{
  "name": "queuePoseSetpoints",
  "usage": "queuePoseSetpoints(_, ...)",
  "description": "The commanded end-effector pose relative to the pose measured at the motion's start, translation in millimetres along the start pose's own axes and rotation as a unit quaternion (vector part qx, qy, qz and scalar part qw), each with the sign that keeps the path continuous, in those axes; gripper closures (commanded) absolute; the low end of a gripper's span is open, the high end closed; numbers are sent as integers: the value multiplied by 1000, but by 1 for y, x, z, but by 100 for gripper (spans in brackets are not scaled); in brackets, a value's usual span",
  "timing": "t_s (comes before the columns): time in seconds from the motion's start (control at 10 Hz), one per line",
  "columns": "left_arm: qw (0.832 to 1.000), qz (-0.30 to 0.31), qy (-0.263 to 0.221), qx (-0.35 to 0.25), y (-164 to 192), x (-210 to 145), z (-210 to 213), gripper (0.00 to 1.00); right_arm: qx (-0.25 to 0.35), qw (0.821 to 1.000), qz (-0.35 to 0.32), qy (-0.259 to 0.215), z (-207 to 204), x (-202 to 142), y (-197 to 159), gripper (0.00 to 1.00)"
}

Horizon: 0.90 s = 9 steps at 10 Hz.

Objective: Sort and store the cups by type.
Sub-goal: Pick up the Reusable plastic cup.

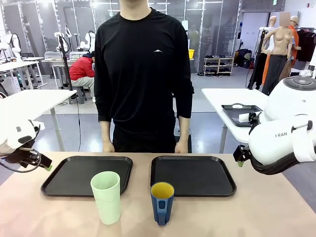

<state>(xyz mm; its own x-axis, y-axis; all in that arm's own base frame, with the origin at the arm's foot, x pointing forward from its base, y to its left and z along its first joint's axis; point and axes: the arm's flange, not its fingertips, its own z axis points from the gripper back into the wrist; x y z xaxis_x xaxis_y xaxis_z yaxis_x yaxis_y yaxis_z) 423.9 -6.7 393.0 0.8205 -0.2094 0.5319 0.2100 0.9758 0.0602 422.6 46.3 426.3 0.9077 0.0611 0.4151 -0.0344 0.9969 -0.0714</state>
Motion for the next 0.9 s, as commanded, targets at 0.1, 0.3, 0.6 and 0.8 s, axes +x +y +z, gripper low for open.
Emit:
queuePoseSetpoints(0.1, 1000, -14, -20, -3, -2, -21, 8, 0, 2, 1000, -9, -1, 3, -14, -4, 0)
queuePoseSetpoints(0.3, 1000, 2, -1, 0, 0, 0, 0, 0, 2, 1000, -2, 0, 1, 0, 0, 0)
queuePoseSetpoints(0.6, 1000, 2, -1, 0, 0, 0, 0, 0, 2, 1000, -2, 0, 1, 0, 0, 0)
queuePoseSetpoints(0.8, 1000, 2, -1, 0, 0, 0, 0, 0, 2, 1000, -2, 0, 1, 0, 0, 0)
